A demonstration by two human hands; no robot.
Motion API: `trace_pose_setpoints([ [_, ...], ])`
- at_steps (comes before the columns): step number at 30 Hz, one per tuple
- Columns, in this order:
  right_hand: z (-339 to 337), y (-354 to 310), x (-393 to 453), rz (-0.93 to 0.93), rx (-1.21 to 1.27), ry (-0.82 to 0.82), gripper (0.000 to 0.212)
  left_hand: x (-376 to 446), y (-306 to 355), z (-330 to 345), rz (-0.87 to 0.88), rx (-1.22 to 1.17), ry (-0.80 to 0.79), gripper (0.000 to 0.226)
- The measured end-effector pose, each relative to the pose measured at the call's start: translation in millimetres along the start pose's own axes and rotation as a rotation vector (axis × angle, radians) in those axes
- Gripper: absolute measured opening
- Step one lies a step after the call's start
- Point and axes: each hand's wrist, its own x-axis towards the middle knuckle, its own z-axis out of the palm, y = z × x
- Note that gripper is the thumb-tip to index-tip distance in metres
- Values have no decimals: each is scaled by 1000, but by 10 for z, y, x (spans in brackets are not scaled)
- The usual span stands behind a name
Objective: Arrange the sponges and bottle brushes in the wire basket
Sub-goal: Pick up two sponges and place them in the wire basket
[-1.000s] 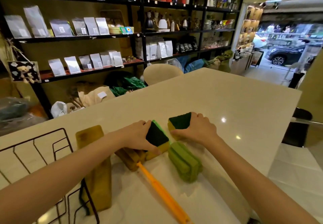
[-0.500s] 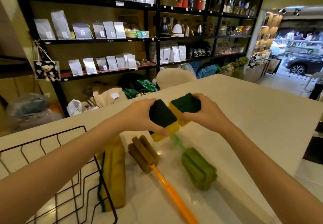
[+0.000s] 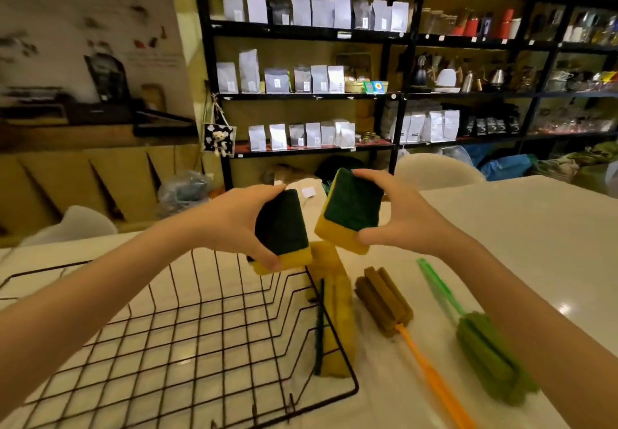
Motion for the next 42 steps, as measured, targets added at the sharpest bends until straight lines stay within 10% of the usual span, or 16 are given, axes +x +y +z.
trace_pose_setpoints([
  [22, 1837, -1187, 543, -350, -181, -626, 81, -1651, -1346, 62, -399, 96, -105, 107],
  [42, 2393, -1136, 387, -283, -266, -704, 75, -1674, -1532, 269, -430, 253, -334, 101],
])
